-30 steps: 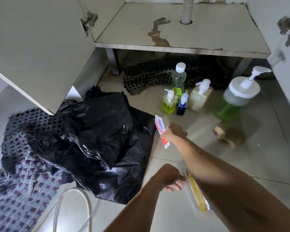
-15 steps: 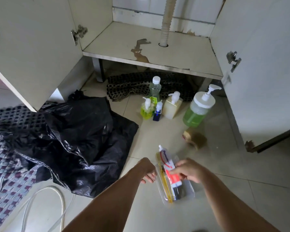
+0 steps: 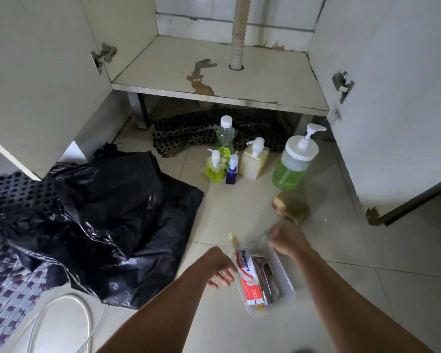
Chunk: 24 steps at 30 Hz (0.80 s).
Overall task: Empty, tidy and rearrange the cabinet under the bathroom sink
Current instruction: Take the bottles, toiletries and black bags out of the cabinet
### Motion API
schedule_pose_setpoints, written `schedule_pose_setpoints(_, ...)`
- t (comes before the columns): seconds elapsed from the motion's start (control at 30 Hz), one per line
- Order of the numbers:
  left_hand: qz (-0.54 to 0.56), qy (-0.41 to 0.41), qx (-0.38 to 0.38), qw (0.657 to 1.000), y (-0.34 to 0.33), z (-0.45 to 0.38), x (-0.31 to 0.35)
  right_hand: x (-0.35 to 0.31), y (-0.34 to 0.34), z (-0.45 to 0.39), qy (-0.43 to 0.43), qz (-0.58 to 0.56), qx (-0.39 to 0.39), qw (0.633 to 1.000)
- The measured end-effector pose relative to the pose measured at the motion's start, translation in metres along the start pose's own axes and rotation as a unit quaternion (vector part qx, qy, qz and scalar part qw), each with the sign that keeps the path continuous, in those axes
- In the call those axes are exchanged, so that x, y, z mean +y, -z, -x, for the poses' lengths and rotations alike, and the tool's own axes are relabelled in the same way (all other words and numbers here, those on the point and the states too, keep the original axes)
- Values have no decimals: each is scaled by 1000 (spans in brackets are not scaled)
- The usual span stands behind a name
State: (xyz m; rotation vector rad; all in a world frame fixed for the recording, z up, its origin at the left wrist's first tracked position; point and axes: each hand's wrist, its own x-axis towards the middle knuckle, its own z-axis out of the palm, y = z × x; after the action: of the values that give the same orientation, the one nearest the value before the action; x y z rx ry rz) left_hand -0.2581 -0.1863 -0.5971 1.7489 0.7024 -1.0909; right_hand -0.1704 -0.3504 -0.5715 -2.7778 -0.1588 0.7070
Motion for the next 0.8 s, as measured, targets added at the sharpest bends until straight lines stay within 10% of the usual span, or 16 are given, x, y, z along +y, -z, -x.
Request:
schedule_pose_setpoints(0.07, 10, -4, -5, 1000, -4, 0, -2, 9, 5, -10, -20, 0, 15, 1000)
schedule_pose_setpoints(0.27, 1, -1, -44, 999, 5, -19, 4, 11, -19, -49, -170, 41, -347, 921)
schedule_pose_setpoints(0.57, 61, 2, -46, 997, 87, -13, 39, -58, 46, -103, -34, 81, -292, 952)
schedule_pose_setpoints(0.8, 124, 21, -52, 991, 146, 142, 99, -143, 188, -24, 55, 66, -191, 978)
